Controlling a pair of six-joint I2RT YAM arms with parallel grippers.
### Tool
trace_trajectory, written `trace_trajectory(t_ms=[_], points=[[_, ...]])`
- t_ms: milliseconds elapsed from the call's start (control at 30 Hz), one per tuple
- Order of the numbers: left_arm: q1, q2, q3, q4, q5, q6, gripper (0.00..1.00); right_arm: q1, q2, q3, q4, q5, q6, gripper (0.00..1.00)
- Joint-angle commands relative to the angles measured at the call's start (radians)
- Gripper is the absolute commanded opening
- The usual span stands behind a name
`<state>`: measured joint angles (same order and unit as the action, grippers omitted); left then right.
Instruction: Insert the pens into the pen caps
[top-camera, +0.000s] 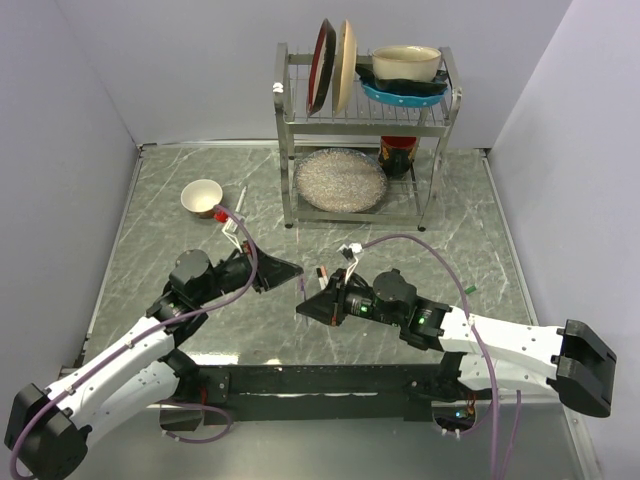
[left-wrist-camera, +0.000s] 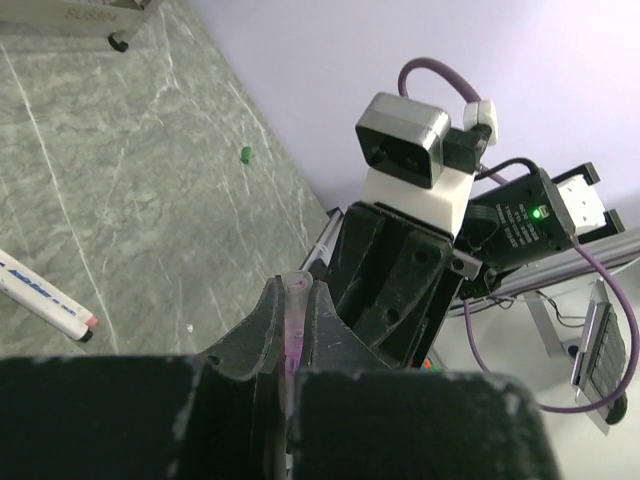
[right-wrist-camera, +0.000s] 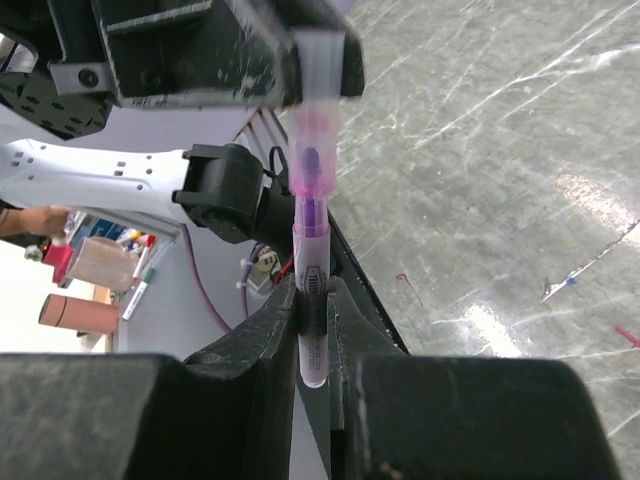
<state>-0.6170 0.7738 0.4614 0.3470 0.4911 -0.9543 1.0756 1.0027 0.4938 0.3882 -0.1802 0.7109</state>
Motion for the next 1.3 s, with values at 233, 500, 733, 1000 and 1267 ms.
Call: trace_trajectory(t_ms=[233,500,733,1000,1267], points=[[-0.007,-0.01,-0.026,0.052,0.151,0.006,0.01,-0.062,-0.024,0.11,-0.006,0.039,-0.027,0.0],[-0.061,0.036,-0.058,0.07,0.198,0.039,0.01,-0.161,-0.035,0.15,-0.006,0.051,-0.022,0.0],[-0.107,0.107,-0.15,0.184,0.196,0.002,0.01,-0.267,-0.066,0.155,0.073,0.065,-0.027,0.0],[-0.151,0.168,-0.131,0.193,0.234,0.002,0.01,-0.344,-0.013,0.195,0.215,-0.002,-0.074,0.0],[-0.182,0.292,-0.161,0.167,0.244,0.054,0.01,-0.434,0.043,0.265,0.235,-0.061,-0.1,0.0]])
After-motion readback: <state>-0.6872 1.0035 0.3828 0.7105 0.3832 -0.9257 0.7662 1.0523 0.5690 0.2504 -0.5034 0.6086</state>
